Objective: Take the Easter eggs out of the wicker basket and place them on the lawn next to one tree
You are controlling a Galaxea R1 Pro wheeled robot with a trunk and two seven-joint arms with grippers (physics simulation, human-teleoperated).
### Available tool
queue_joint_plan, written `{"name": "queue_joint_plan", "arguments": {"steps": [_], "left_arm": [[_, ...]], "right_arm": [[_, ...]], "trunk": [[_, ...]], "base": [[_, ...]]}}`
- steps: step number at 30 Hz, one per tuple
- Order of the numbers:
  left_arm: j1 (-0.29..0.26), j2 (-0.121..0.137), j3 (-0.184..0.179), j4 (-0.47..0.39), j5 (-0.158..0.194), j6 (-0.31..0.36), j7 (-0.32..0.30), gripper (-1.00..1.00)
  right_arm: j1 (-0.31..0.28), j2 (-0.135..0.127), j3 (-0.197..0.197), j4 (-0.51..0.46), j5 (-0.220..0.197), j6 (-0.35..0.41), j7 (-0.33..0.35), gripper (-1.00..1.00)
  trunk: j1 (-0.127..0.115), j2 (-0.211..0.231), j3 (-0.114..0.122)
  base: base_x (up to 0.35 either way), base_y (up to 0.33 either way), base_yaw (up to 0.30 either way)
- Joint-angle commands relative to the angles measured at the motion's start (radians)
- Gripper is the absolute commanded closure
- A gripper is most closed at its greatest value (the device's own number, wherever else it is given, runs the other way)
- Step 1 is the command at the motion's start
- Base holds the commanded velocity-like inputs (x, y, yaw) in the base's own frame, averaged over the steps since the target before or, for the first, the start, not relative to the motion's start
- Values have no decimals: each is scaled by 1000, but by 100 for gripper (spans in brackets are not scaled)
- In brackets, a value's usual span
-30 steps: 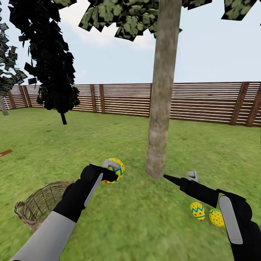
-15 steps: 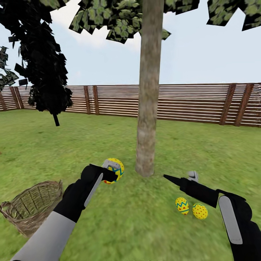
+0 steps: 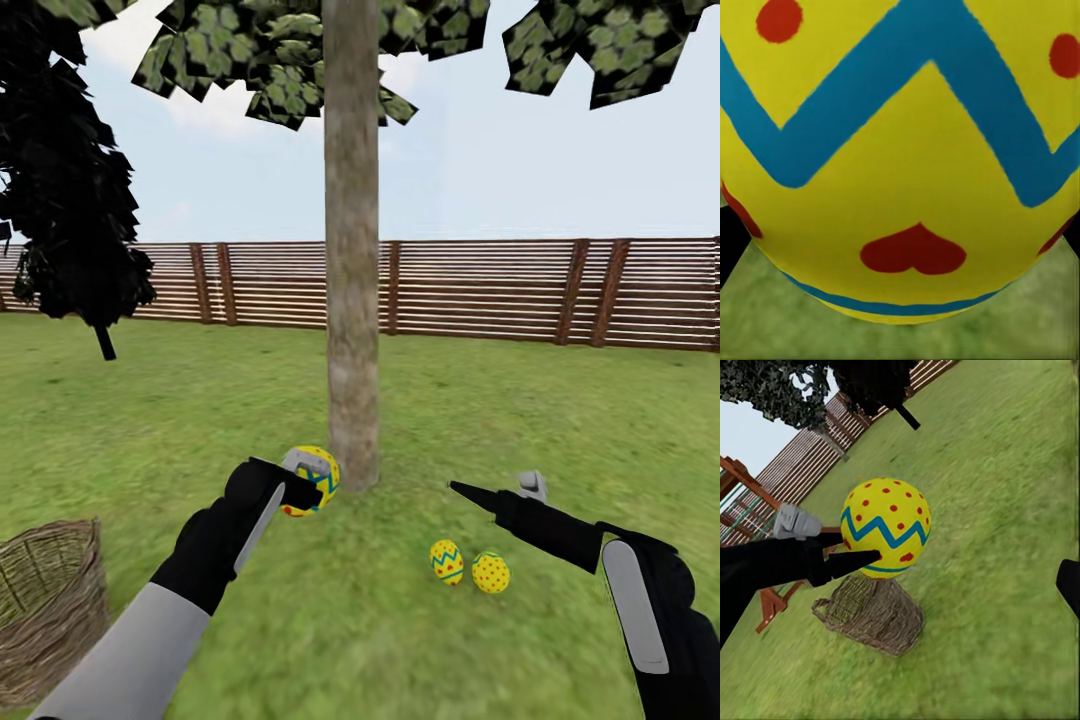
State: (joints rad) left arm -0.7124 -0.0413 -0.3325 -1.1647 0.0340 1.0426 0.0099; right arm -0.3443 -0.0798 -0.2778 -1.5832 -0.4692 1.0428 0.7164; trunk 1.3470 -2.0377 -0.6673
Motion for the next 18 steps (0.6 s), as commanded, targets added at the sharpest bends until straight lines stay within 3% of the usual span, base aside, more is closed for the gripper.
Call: {"name": "queue_joint_plan", "arguments": {"steps": [1,11,18], "left_arm": [[-1,0,0,3,2,5,2,100],[-1,-2,0,7,3,5,24,100],[-1,-2,0,8,3,5,24,100]], "right_arm": [[-1,1,-1,0,4,4,7,-100],[-2,5,0,0,5,4,6,-100],[-4,5,0,0,6,4,5,-100]], "trunk": [[0,-1,0],[0,-1,1],[0,-1,-6]], "base": [[184,-267,-132],[233,-233,-23],[258,-206,98]]}}
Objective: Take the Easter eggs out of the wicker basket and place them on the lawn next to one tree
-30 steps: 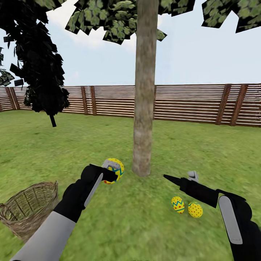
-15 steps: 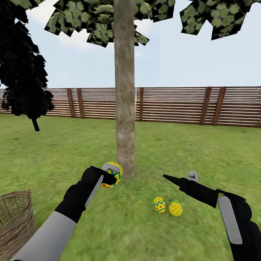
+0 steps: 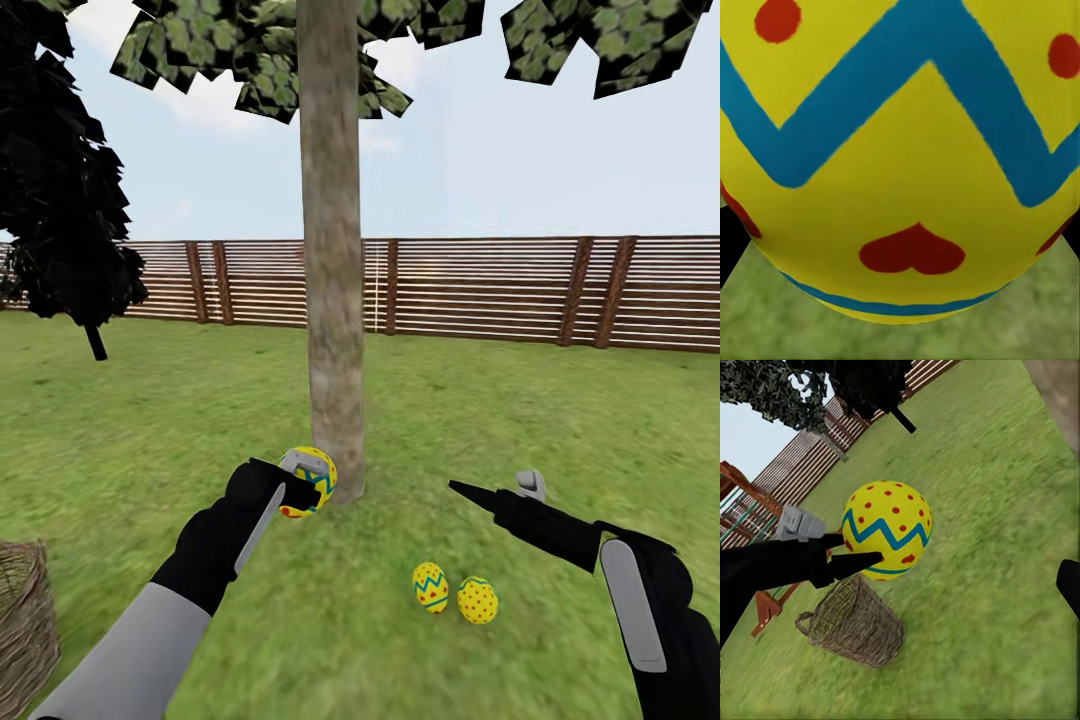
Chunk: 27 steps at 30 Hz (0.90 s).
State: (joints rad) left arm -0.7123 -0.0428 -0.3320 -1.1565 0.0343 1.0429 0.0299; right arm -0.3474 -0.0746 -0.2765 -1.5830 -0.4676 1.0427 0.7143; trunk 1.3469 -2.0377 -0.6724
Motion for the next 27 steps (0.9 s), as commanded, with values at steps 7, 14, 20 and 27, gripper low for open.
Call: {"name": "queue_joint_plan", "arguments": {"steps": [7,14,20,27], "left_arm": [[-1,0,-1,0,3,4,4,100],[-1,0,-2,33,3,4,4,100],[-1,-2,-5,101,4,4,4,100],[-4,-29,-7,241,7,-19,4,100]], "right_arm": [[-2,0,-2,0,5,4,5,-100],[-3,0,-1,0,4,4,5,-100],[-3,1,-1,0,3,4,5,-100],[-2,0,-2,0,4,4,5,-100]], "trunk": [[0,-1,-11],[0,-1,-21],[0,-1,-31],[0,-1,-41]], "base": [[190,-277,142],[115,-301,119],[24,-312,96],[140,-306,86]]}}
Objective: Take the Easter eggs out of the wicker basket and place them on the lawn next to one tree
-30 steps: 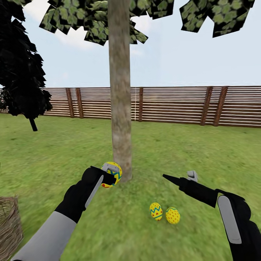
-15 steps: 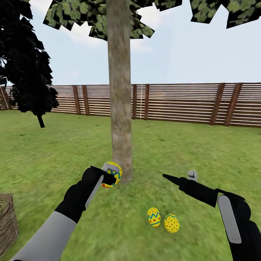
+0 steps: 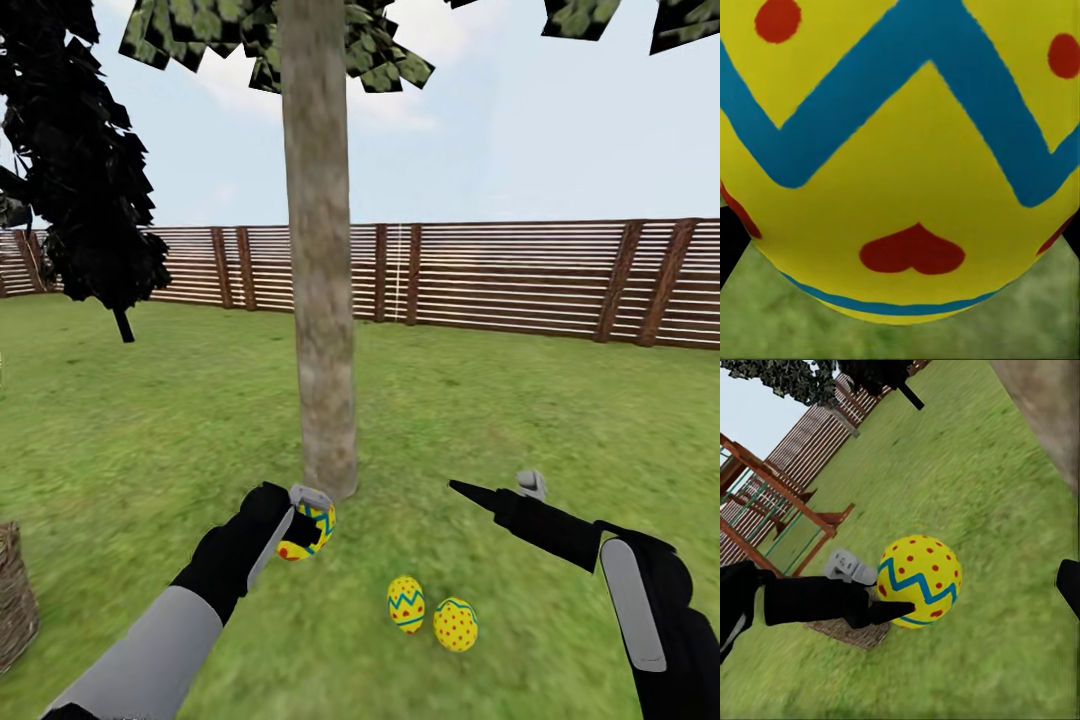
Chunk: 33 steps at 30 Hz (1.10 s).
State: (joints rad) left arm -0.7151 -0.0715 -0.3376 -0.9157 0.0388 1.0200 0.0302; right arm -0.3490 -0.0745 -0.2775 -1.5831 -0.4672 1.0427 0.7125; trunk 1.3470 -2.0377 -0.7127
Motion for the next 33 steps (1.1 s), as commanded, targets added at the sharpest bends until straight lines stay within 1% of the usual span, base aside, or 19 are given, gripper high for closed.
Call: {"name": "queue_joint_plan", "arguments": {"steps": [1,4,7,11,13,17,23,28,33], "left_arm": [[-1,-2,-1,14,2,-16,3,100],[-5,-6,-1,87,3,-86,-4,100],[-11,-15,-1,196,7,-175,-7,100],[-13,-20,-1,249,9,-260,-8,100],[-16,-23,-1,290,11,-296,-9,100],[-40,-30,0,364,14,-353,-10,100],[-44,-33,0,379,17,-366,-13,100],[-44,-33,0,380,56,-365,-16,100],[-45,-33,0,380,65,-365,-16,100]], "right_arm": [[-1,0,-2,0,4,5,7,-100],[-1,-1,-3,0,4,5,7,-100],[-1,-1,-3,0,4,5,7,-100],[-1,-1,-4,0,4,5,7,-100],[-1,-1,-3,0,4,5,7,-100],[-1,-1,-3,0,3,5,7,-100],[-1,-1,-2,0,3,5,7,-100],[-1,-1,-2,0,2,5,7,-100],[-1,0,0,0,2,5,7,-100]], "trunk": [[0,-1,-3],[0,-1,-7],[0,-1,-12],[0,-1,-18],[0,-1,-21],[0,-1,-27],[0,-1,-37],[0,-1,-44],[0,-1,-52]], "base": [[167,-300,84],[194,-280,83],[219,-257,83],[226,-241,83],[228,-236,83],[217,-244,83],[113,-292,83],[48,-299,83],[250,-125,83]]}}
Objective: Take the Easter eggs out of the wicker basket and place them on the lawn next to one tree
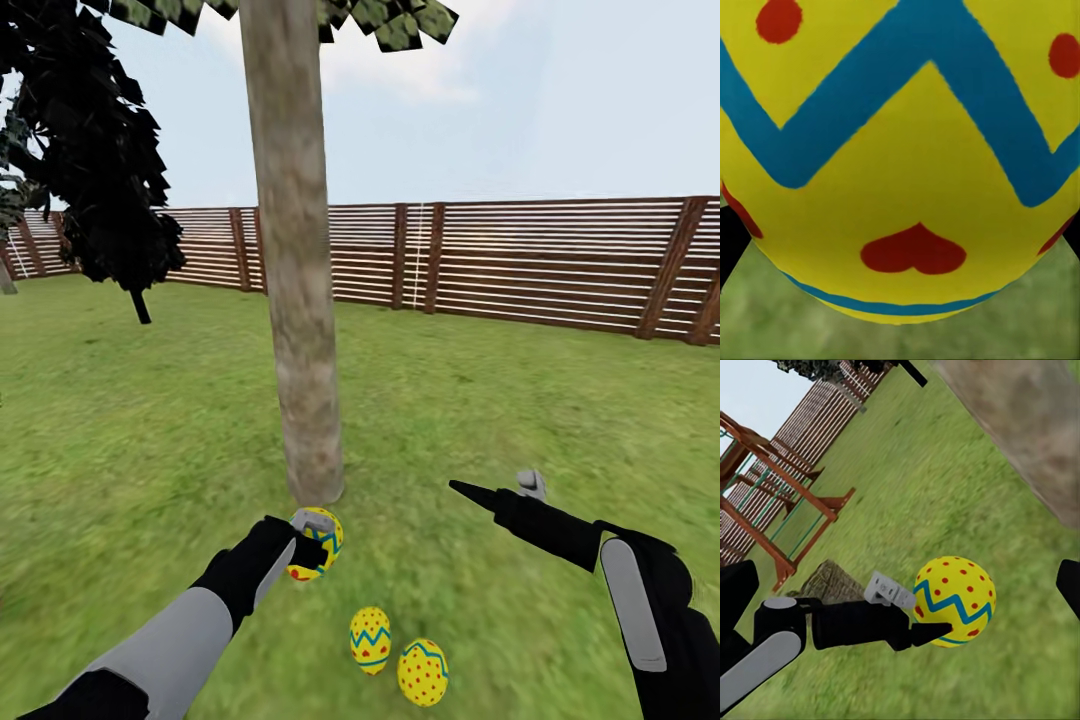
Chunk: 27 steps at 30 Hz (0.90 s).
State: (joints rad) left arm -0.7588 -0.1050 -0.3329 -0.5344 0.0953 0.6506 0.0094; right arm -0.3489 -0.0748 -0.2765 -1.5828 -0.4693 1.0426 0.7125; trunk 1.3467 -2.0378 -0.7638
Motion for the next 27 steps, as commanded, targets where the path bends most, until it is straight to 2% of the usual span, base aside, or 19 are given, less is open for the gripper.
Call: {"name": "queue_joint_plan", "arguments": {"steps": [1,7,14,27], "left_arm": [[-1,1,-5,-1,9,4,4,100],[-1,1,-5,-1,12,4,4,100],[-1,1,-5,-2,17,6,3,100],[-1,2,-5,-1,20,0,-12,100]], "right_arm": [[-1,0,-1,0,5,5,7,-100],[-1,0,-1,0,5,5,7,-100],[-1,0,-4,0,5,5,9,-100],[1,1,-2,0,5,5,12,-100]], "trunk": [[0,0,-3],[0,0,-12],[0,0,-17],[50,-91,-58]], "base": [[308,23,83],[270,65,83],[35,7,42],[1,0,1]]}}
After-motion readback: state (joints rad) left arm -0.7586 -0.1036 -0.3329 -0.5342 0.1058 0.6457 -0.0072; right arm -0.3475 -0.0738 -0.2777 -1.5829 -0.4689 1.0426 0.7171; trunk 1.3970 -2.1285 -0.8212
